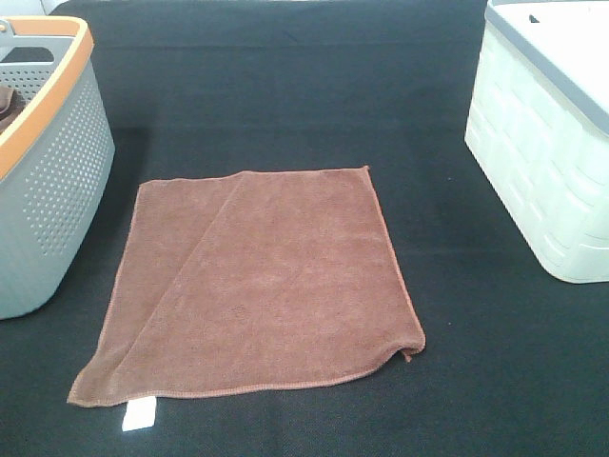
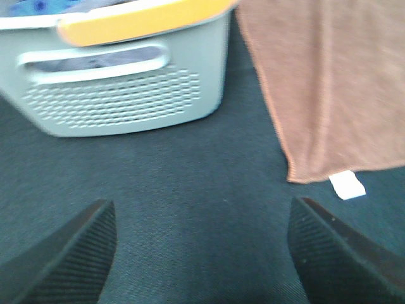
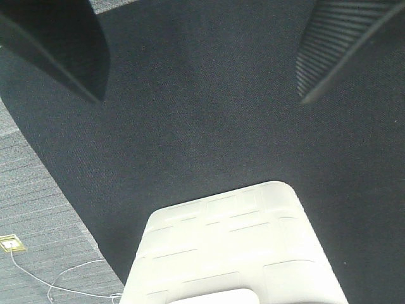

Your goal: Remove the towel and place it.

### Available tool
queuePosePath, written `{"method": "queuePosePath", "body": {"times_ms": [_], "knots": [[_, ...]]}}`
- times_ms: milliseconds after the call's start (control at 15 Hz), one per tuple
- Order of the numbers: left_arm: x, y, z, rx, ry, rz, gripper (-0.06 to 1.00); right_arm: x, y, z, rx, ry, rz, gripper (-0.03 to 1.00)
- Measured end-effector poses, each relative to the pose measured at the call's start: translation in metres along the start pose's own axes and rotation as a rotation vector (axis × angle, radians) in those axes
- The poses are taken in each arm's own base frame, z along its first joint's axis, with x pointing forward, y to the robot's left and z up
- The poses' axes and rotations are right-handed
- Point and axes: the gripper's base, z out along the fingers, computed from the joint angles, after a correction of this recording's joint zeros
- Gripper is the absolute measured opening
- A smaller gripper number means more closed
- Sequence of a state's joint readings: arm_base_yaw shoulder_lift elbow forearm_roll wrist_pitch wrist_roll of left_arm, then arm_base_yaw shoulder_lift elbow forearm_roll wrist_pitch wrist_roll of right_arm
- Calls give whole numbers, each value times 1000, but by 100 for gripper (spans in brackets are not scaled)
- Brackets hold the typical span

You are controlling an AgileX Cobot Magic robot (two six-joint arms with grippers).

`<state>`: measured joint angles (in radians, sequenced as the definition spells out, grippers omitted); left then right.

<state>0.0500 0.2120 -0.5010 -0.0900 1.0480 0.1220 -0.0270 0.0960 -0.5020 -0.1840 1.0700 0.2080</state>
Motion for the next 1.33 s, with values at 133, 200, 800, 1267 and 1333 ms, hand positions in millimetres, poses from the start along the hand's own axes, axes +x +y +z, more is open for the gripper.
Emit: {"method": "queuePosePath", "body": {"times_ms": [133, 200, 800, 1267, 1333], "knots": [[6, -1, -11, -21, -81, -3, 72, 0, 0, 0, 0, 0, 0, 76], [6, -1, -11, -21, -81, -3, 72, 0, 0, 0, 0, 0, 0, 76], [19, -4, -28, -32, -214, 7, 72, 10, -3, -11, -17, -98, 19, 76], [19, -3, -28, -34, -214, 7, 72, 10, -3, -11, -17, -99, 19, 76], [19, -3, -28, -34, -214, 7, 72, 10, -3, -11, -17, -99, 19, 76]]}}
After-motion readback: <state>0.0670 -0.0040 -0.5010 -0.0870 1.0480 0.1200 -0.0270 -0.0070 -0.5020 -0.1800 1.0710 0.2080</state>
